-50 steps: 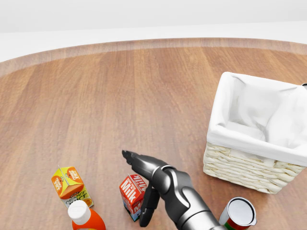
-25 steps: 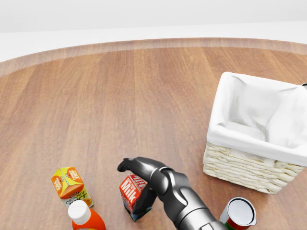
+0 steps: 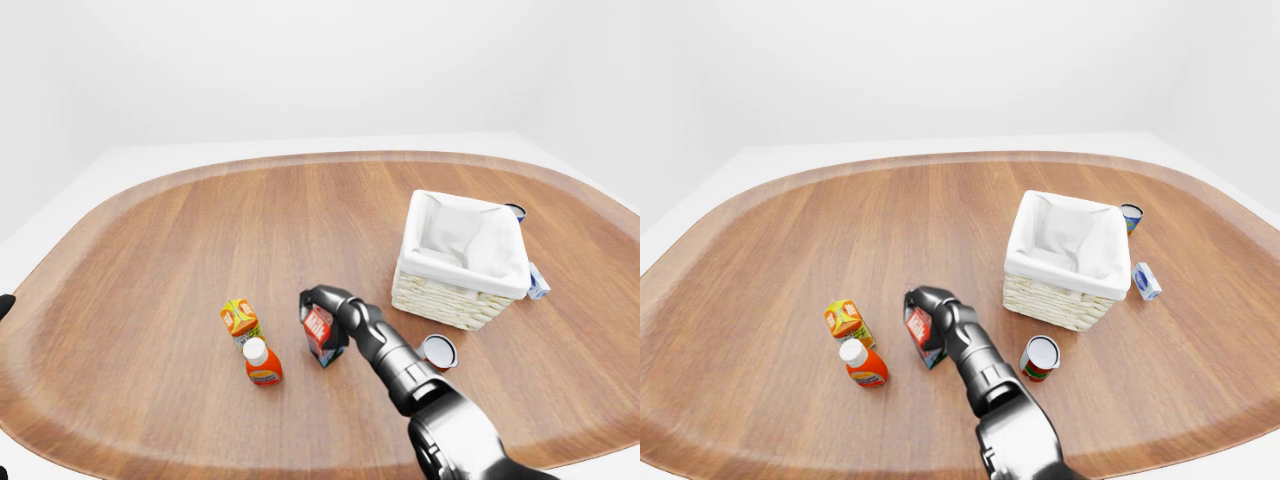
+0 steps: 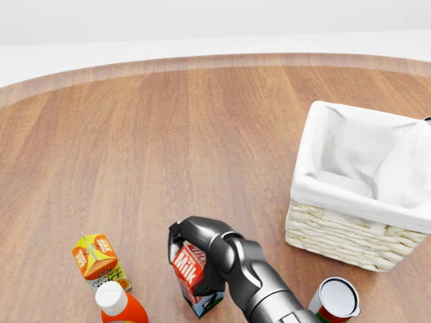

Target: Pick the milk and place it in the basket.

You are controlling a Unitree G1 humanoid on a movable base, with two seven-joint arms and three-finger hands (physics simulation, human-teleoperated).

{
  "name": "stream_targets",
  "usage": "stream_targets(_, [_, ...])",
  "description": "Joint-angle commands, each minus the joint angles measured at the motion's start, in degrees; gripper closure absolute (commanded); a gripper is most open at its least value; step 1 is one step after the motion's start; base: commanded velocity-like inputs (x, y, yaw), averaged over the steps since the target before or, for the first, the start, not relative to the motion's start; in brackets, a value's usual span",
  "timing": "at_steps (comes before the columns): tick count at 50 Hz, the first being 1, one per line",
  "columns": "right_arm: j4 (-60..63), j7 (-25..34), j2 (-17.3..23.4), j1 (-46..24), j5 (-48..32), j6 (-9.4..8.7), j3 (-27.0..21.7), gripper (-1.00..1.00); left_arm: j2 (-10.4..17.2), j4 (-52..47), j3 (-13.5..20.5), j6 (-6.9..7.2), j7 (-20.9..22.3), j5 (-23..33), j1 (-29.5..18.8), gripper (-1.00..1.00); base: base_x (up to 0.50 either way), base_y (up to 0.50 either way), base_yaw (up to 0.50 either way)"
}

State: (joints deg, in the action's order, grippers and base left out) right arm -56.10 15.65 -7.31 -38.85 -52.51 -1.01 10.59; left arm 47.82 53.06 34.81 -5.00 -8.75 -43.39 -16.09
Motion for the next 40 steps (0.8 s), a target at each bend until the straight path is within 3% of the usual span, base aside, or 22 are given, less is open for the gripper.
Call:
stream_targets(1, [1.9, -0.7, -0.2, -0.6, 1.4, -0.22, -0.9, 1.00, 0.0, 0.0, 0.0, 0.00, 0.1, -0.1, 0.0, -1.00, 0.00, 0.00, 0.00])
stream_targets(8, [4.3, 0.5, 0.2, -0.7, 1.3, -1.42, -1.1, 1.00, 0.0, 0.1, 0.0, 0.00, 0.1, -0.1, 0.0, -1.00, 0.00, 0.00, 0.00])
stream_targets(15, [9.2, 3.4, 0.7, -0.4, 0.4, -3.90, -0.9, 1.00, 0.0, 0.0, 0.0, 0.00, 0.1, -0.1, 0.0, -1.00, 0.00, 0.00, 0.00])
stream_targets(40, [24.5, 13.9, 2.2, -0.9, -2.8, -3.99, -1.5, 1.00, 0.0, 0.0, 0.0, 0.00, 0.0, 0.0, 0.0, -1.00, 0.00, 0.00, 0.00])
